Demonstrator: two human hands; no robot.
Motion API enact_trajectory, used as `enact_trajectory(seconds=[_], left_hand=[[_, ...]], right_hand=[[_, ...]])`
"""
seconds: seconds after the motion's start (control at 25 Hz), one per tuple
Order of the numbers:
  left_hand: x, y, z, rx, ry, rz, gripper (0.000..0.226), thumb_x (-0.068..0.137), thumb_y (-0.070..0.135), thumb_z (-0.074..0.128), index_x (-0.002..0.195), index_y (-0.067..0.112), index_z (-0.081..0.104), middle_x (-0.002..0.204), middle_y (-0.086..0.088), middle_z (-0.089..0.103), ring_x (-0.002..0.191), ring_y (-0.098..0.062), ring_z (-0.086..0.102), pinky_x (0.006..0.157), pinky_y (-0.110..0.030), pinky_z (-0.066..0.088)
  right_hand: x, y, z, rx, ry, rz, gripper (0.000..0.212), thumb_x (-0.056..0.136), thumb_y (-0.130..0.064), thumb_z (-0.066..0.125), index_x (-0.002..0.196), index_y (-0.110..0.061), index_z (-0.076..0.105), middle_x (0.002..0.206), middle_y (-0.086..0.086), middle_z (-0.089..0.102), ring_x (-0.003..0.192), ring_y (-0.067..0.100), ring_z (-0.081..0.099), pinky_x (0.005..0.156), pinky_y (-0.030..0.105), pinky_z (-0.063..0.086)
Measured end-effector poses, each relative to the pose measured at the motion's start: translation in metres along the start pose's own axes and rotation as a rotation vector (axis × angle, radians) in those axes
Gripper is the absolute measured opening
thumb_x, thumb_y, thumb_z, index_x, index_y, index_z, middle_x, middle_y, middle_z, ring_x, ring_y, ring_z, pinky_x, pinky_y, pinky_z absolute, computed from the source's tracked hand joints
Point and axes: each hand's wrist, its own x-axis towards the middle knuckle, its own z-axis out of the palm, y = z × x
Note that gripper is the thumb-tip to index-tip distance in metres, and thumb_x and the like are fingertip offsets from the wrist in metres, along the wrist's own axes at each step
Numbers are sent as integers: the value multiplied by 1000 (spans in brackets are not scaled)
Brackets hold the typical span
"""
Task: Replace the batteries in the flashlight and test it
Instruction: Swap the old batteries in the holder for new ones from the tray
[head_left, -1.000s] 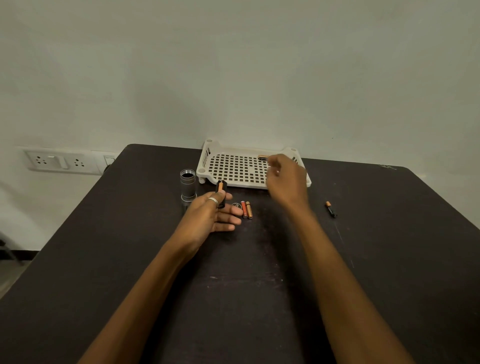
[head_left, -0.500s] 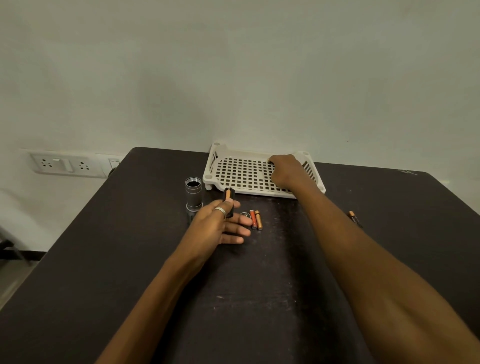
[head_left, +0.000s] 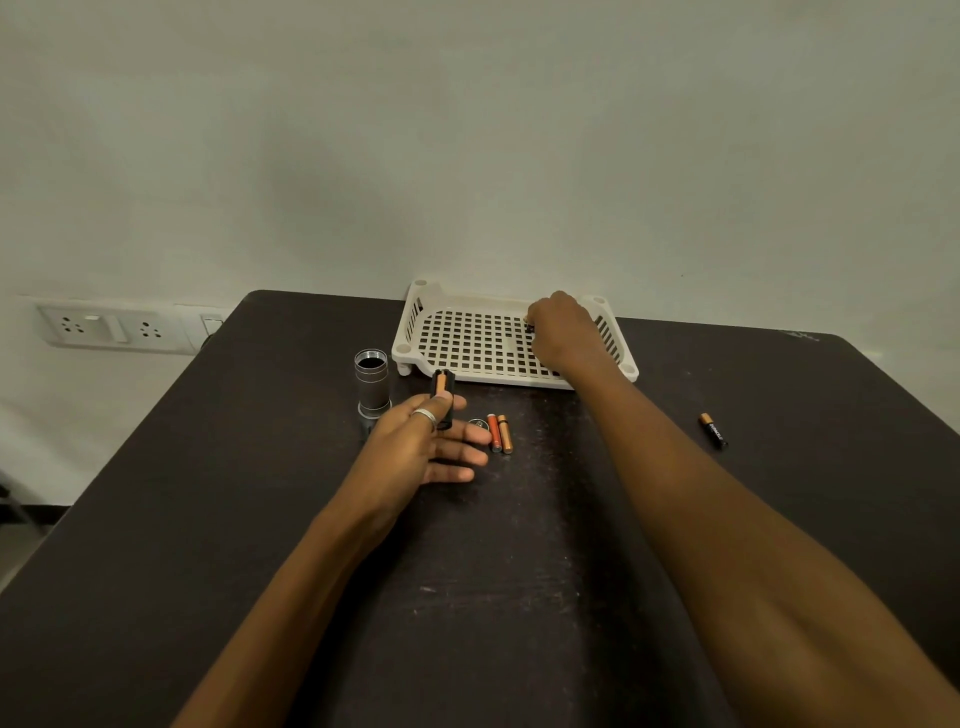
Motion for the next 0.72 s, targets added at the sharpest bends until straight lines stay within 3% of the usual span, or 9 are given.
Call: enact_trajectory(seconds=[0.24, 0.36, 0.48, 0.56, 0.64, 0.72], left_hand=[[-1, -1, 0, -8, -1, 29, 27, 107, 27, 42, 114, 11, 62, 80, -8, 76, 67, -15, 72, 54, -28, 58], [-1, -1, -2, 15, -4, 45, 26, 105, 29, 47, 115, 16, 68, 90, -4, 70, 75, -9, 69, 57, -27, 57], [-1, -2, -3, 51, 4, 80, 24, 103, 32, 51, 114, 24, 71, 104, 1, 62, 88, -9, 58, 62, -25, 57], [-2, -3, -4, 66, -18, 105, 21, 102, 32, 53, 112, 26, 70, 102, 1, 58, 90, -9, 55, 65, -25, 57], [-3, -4, -5, 63, -47, 117, 25, 101, 31, 54, 120, 22, 68, 101, 0, 58, 91, -10, 57, 69, -26, 58], [-4, -5, -5, 26, -36, 112, 30, 102, 26, 53, 128, 16, 65, 102, -2, 65, 89, -10, 63, 69, -27, 58]], right_hand=[[-3, 3, -3, -1, -10, -6, 30, 94, -1, 50, 122, -5, 62, 117, 17, 66, 109, 34, 61, 86, 43, 54], [-9, -1, -7, 38, 60, -14, 31, 95, -2, 52, 125, -8, 57, 117, 16, 64, 108, 34, 59, 83, 42, 50], [-28, -12, -17, 360, 257, 51, 35, 96, -1, 53, 126, -15, 62, 117, 12, 65, 106, 28, 61, 81, 36, 48], [-53, -24, -26, 628, 377, 84, 28, 96, -4, 56, 117, -20, 66, 108, 5, 69, 99, 18, 66, 78, 28, 48], [-84, -37, -32, 919, 400, 124, 24, 95, -10, 63, 109, -29, 66, 98, -6, 71, 90, 8, 69, 75, 26, 53], [-113, -45, -35, 1146, 364, 155, 25, 93, -11, 66, 105, -33, 64, 94, -8, 70, 87, 8, 71, 78, 31, 59]])
